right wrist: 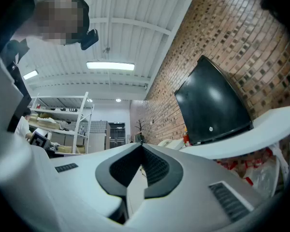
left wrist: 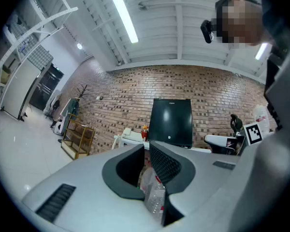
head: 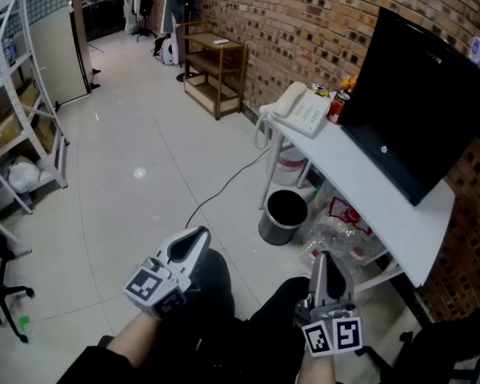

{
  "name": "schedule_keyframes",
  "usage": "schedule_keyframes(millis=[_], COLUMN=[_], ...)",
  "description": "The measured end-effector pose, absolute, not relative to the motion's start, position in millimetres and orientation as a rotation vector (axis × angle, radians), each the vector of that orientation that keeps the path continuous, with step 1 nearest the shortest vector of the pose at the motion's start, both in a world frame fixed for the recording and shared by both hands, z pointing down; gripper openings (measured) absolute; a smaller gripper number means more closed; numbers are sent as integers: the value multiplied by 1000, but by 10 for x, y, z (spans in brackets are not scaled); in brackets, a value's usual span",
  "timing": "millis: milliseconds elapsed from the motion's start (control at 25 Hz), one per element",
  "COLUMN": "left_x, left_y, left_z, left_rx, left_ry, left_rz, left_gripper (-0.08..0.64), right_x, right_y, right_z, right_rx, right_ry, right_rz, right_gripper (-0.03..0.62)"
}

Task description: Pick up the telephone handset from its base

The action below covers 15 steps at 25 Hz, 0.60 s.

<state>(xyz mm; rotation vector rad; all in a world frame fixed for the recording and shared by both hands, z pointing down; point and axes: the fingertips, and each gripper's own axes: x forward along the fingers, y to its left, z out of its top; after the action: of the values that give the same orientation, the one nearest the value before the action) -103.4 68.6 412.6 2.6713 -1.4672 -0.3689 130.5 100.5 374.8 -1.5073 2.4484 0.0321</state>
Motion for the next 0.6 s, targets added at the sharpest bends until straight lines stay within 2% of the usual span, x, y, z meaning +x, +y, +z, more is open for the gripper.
schedule_keyframes(millis=[320,600], left_x=[-1042,-1100], left_y=[530,213], left_z=[3303,3440], left_rx=[2696,2693], left_ry=[-1354,-1389], left_rz=[-460,-420], left_gripper=[40,40], right_x=[1398,1366], right_y=[852,520], right_z=[3273,3469], right_rx=[-1590,-1678], right_ry=[2551,2581], right_rz=[103,33], right_gripper=[9,11])
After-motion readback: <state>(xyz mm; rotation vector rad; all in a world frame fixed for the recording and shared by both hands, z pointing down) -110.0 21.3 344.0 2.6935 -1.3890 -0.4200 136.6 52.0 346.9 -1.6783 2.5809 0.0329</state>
